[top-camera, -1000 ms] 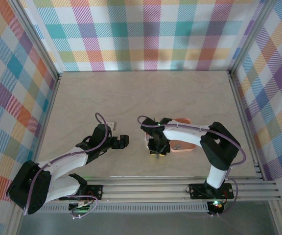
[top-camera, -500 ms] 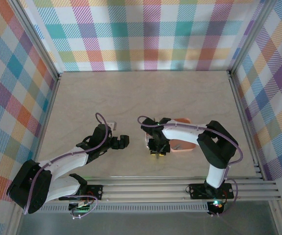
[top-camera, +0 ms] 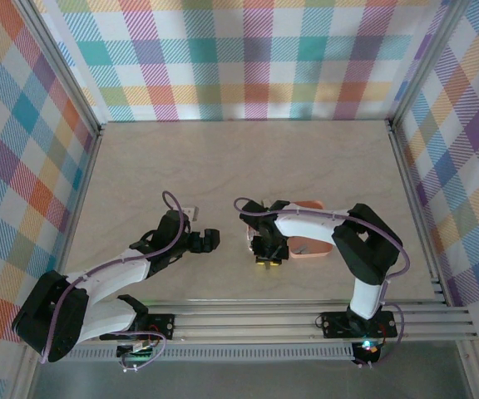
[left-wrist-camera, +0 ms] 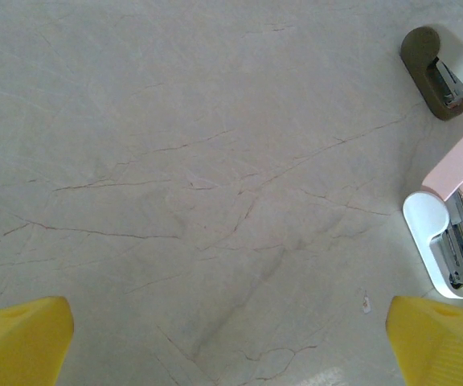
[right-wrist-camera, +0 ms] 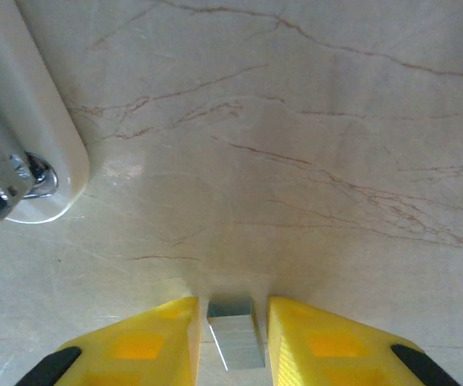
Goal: Load the staples into the stapler
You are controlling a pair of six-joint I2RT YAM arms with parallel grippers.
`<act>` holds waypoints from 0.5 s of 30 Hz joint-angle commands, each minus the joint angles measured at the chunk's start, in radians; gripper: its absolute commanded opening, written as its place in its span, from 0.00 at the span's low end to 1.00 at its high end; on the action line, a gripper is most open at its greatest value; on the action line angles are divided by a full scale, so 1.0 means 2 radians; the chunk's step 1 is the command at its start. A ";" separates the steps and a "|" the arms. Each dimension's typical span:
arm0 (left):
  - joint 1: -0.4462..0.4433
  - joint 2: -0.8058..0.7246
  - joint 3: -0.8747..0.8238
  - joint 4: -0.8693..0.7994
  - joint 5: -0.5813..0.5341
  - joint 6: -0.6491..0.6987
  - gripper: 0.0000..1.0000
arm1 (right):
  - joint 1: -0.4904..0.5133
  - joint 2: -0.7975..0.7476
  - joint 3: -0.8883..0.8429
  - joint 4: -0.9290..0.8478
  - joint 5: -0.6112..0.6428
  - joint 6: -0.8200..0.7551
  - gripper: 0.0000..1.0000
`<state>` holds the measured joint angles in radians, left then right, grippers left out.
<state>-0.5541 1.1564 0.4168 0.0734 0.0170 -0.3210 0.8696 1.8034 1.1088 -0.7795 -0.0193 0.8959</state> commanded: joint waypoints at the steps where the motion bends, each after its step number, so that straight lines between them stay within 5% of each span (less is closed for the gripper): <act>1: -0.004 0.001 0.010 -0.008 0.000 0.006 1.00 | -0.003 0.008 -0.005 -0.017 0.003 -0.009 0.27; 15: -0.004 0.000 0.005 -0.003 -0.002 0.004 1.00 | -0.003 -0.033 -0.056 0.052 0.037 0.010 0.19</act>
<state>-0.5541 1.1564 0.4168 0.0738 0.0166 -0.3210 0.8684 1.7622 1.0542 -0.7273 -0.0090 0.8978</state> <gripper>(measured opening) 0.996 0.192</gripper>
